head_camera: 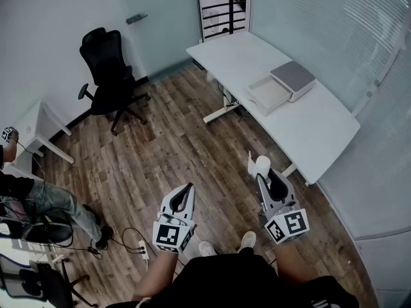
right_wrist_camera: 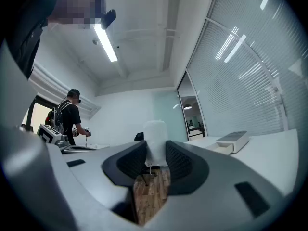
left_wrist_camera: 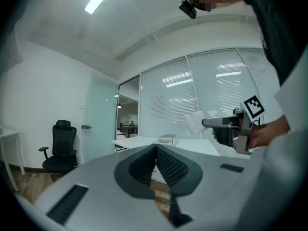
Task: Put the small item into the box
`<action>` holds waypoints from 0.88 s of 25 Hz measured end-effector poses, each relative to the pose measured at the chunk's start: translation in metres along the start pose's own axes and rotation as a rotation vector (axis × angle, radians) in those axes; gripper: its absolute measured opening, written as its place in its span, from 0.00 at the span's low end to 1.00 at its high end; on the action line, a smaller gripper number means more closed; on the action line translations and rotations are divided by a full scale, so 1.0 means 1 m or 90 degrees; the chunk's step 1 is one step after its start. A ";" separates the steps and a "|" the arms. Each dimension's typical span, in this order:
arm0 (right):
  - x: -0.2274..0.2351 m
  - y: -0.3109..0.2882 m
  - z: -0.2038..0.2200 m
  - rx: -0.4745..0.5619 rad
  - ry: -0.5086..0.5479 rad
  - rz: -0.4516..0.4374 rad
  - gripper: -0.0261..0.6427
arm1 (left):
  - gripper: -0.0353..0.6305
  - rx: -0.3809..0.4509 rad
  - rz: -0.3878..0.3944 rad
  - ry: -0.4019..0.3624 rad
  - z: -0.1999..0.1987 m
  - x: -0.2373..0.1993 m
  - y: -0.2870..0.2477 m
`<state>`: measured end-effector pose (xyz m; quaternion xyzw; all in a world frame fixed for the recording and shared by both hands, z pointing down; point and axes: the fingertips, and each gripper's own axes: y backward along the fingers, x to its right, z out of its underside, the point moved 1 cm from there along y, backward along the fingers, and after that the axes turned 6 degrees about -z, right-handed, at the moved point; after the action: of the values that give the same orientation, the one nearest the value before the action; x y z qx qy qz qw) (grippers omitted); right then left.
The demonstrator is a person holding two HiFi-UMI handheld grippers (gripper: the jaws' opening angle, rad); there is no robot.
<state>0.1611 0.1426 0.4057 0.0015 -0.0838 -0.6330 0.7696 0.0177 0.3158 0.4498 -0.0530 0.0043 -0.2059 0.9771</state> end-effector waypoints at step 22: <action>0.003 -0.024 0.019 0.040 0.007 0.032 0.25 | 0.07 0.022 0.058 0.021 0.016 -0.024 -0.026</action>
<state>0.1353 0.1371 0.4224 0.0268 -0.0992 -0.6103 0.7855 -0.0144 0.3039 0.4684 -0.0324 0.0193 -0.1620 0.9861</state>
